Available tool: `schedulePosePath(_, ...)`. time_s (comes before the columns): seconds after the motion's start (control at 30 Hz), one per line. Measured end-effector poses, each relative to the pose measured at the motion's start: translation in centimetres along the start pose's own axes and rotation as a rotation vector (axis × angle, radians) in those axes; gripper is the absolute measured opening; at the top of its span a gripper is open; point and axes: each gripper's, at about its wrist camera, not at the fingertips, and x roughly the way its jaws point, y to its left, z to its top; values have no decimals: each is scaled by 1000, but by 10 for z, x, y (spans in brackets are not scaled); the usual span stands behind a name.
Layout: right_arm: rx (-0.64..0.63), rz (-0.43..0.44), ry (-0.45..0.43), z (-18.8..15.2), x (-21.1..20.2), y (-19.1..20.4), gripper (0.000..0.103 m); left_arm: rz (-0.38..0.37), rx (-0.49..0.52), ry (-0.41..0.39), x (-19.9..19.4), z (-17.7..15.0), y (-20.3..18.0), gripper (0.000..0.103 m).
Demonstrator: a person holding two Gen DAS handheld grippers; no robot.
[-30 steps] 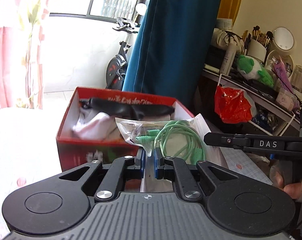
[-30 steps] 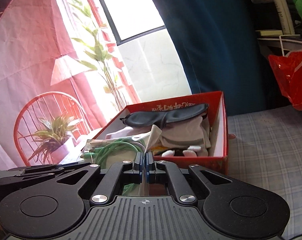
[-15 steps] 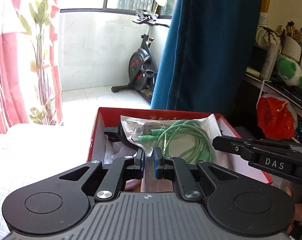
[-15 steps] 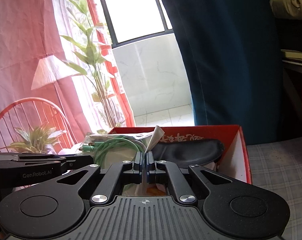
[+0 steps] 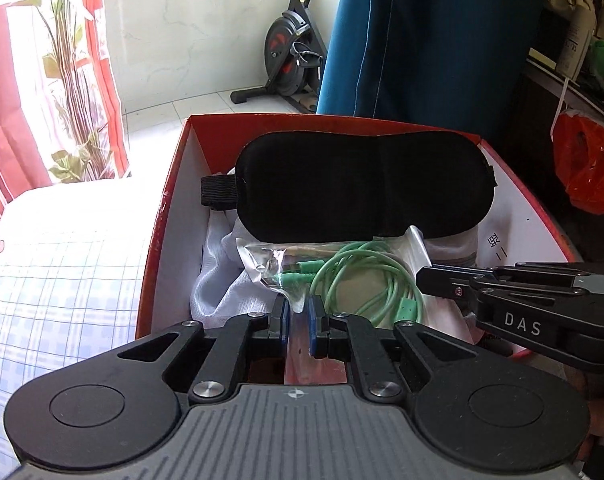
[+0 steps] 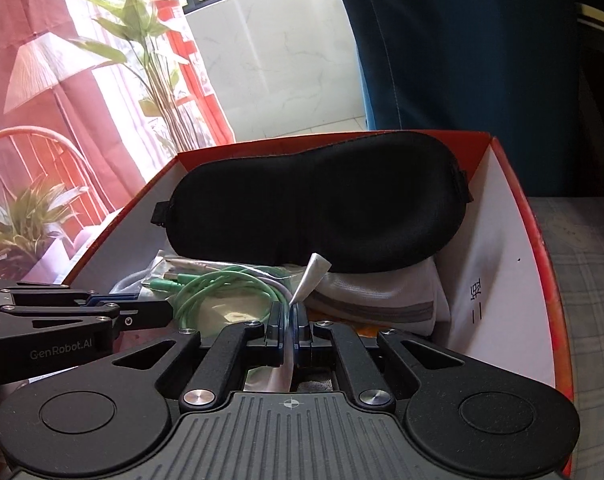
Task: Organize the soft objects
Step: 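Open both grippers to release the cable bag in the box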
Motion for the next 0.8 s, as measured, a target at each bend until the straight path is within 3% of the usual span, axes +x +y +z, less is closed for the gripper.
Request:
schedulePosePath(0.23, 16, -25, 29, 4, -2, -4, 6, -11, 18, -1, -2, 1, 2, 17)
schedulePosePath(0.37, -22, -40, 11, 10, -7, 4, 11, -7, 7, -34, -12, 1, 2, 44)
schedulePosePath(0.57, -160, -57, -53, 10, -33, 20, 25, -9, 7, -104, -38, -3, -3, 65)
schedulePosePath(0.7, -244, -79, -85, 9, -54, 23, 45, 10, 42, -147, -55, -9, -11, 84)
schedulePosePath(0.8, -257, -91, -87, 6, -63, 20, 56, 30, 66, -161, -65, -14, -17, 93)
